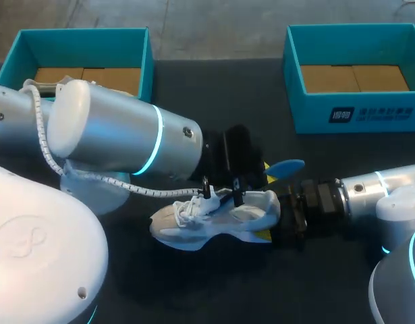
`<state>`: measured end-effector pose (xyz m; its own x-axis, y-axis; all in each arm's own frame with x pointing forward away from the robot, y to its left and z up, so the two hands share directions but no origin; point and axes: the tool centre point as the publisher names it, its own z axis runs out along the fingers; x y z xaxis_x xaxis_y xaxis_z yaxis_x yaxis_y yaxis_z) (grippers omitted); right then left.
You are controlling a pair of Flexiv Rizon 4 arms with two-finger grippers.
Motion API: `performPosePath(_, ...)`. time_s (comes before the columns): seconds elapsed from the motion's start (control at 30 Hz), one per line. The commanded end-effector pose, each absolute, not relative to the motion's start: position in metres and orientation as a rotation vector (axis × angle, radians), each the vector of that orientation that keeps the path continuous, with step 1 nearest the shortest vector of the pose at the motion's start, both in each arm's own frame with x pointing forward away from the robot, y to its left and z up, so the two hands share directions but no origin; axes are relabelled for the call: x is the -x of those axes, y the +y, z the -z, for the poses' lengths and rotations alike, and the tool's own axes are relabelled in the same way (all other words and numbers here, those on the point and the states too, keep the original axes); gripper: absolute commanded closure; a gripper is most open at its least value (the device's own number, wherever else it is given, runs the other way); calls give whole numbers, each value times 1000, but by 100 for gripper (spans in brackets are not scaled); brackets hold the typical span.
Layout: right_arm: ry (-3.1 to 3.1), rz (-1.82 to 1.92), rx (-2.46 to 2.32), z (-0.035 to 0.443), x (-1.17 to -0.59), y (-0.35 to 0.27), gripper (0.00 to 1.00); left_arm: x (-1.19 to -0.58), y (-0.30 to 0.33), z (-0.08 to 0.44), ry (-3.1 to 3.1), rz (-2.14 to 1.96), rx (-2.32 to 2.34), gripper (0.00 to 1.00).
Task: Take the shoe out of the shoebox, open the shoe tongue, remove and reinsert the insole, then place the shoe into the shoebox
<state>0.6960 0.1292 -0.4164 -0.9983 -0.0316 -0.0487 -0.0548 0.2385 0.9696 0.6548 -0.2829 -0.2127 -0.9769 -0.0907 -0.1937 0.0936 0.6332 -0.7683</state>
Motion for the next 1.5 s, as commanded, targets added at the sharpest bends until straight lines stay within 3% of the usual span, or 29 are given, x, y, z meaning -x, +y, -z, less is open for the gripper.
performPosePath(0.03,2460,-1921,85,417,-694,129,100,-656,-272,198,2747,1299,-88,100)
performPosePath(0.97,2460,-1921,85,417,-694,129,100,-674,-273,127,3111,1526,-349,100)
performPosePath(1.5,2460,-1921,85,417,-694,129,100,-645,-254,87,2991,1637,-452,100)
